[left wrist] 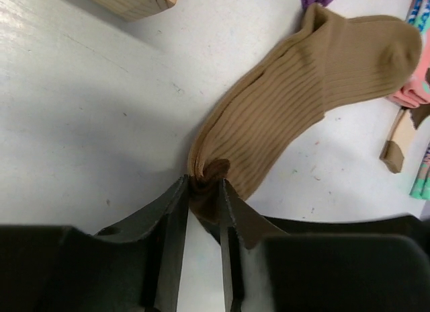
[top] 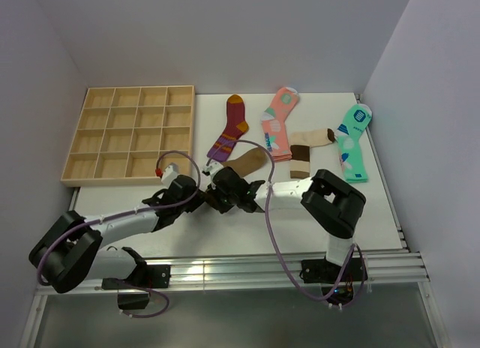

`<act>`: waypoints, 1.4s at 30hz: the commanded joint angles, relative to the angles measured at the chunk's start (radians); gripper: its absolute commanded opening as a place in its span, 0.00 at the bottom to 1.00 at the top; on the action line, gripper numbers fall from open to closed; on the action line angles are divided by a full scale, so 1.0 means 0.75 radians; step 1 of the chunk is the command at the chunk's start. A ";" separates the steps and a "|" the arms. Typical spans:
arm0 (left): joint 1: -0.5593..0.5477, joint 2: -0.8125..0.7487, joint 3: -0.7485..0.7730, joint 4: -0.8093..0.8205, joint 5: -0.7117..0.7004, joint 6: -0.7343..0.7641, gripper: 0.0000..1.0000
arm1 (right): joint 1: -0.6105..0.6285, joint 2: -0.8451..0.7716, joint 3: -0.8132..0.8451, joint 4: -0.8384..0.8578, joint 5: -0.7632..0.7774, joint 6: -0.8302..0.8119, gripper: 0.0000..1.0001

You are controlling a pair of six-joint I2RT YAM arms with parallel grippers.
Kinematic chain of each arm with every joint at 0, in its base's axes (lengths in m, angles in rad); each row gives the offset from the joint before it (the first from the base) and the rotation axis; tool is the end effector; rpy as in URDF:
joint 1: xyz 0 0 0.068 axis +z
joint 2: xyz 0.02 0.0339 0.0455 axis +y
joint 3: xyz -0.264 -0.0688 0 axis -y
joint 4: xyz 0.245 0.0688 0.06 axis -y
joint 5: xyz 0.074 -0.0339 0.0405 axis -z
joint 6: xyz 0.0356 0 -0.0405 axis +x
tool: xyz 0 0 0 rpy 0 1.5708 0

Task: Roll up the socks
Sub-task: Roll the sock at the center of the board.

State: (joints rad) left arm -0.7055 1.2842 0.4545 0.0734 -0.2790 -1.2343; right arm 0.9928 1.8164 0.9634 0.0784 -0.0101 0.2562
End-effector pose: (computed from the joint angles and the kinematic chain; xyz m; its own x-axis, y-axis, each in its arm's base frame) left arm 0.1843 -0.1441 0.1522 -0.6169 -0.6665 -0.4186 -0.3377 0.7045 -0.6242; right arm 0.2012 0.3091 0.1478 -0.5829 -0.4298 -0.6896 -0.7172 0.6711 0.1879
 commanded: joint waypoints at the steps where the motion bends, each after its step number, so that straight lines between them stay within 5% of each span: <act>1: -0.002 -0.100 -0.037 -0.035 -0.049 -0.023 0.33 | -0.021 0.063 -0.010 -0.182 -0.211 0.108 0.00; 11: 0.000 -0.279 -0.125 -0.069 -0.076 -0.081 0.61 | -0.195 0.047 -0.068 -0.049 -0.640 0.358 0.00; 24: -0.004 -0.177 -0.175 0.049 0.037 -0.124 0.59 | -0.362 0.135 -0.121 0.086 -0.872 0.538 0.00; 42: -0.049 0.055 -0.107 0.080 0.053 -0.140 0.50 | -0.379 0.182 -0.094 0.080 -0.872 0.524 0.00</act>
State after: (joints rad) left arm -0.7288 1.2869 0.3595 0.1982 -0.2409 -1.3304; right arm 0.7128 1.9163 0.8967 0.1818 -0.7181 0.6651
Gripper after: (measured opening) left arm 0.513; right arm 0.025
